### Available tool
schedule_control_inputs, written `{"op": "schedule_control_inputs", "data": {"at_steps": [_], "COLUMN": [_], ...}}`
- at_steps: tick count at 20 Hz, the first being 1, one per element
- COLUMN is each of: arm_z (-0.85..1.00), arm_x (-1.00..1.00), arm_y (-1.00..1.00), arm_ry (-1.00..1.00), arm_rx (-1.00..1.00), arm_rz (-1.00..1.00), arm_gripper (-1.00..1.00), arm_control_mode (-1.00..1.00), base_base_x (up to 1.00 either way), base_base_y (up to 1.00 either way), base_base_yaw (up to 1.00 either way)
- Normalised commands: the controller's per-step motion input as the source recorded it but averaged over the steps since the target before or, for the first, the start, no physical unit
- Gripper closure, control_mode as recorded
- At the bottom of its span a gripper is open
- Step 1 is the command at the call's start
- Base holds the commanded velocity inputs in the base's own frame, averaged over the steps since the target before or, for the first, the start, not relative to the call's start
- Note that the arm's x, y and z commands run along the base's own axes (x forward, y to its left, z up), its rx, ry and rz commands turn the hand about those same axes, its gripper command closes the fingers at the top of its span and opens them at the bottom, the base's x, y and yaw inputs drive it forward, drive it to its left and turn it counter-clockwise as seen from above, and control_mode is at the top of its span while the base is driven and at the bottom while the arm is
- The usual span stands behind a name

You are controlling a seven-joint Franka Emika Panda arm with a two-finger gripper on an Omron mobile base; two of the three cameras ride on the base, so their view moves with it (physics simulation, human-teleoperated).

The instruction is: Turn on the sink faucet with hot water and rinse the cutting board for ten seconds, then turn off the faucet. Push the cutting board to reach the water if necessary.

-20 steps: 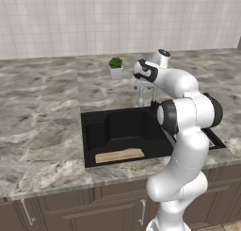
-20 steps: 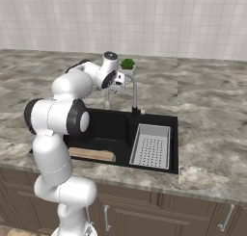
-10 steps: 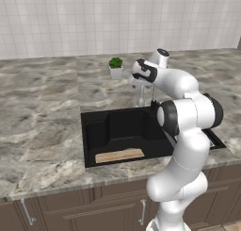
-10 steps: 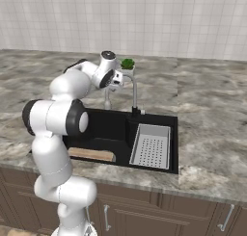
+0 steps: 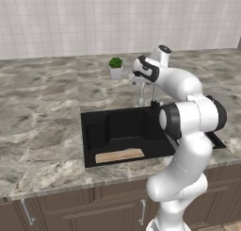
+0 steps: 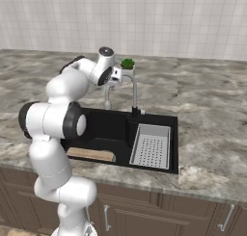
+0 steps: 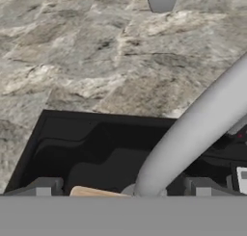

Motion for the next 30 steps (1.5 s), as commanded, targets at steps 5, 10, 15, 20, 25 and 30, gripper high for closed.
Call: {"op": "schedule_control_inputs", "data": {"at_steps": [5,10,15,20,25,30], "arm_z": [0.16,0.02,0.09,0.06,0.0,-0.08], "arm_x": [-0.31,-0.42,-0.52,-0.43,-0.15,0.0], "arm_y": [-0.01,-0.12,-0.27,-0.31,-0.6,-0.76], "arm_ry": [0.0,-0.01,-0.03,-0.04,-0.11,-0.19], "arm_rx": [0.0,0.0,0.0,0.0,0.01,0.07], "arm_rz": [0.0,0.0,0.0,0.0,0.03,0.14], "arm_gripper": [-1.0,-1.0,-1.0,-1.0,-1.0,-1.0], "arm_control_mode": [-1.0,-1.0,-1.0,-1.0,-1.0,-1.0], "base_base_x": [0.0,0.0,0.0,0.0,0.0,0.0], "base_base_y": [0.0,0.0,0.0,0.0,0.0,0.0], "base_base_yaw": [0.0,0.0,0.0,0.0,0.0,0.0]}}
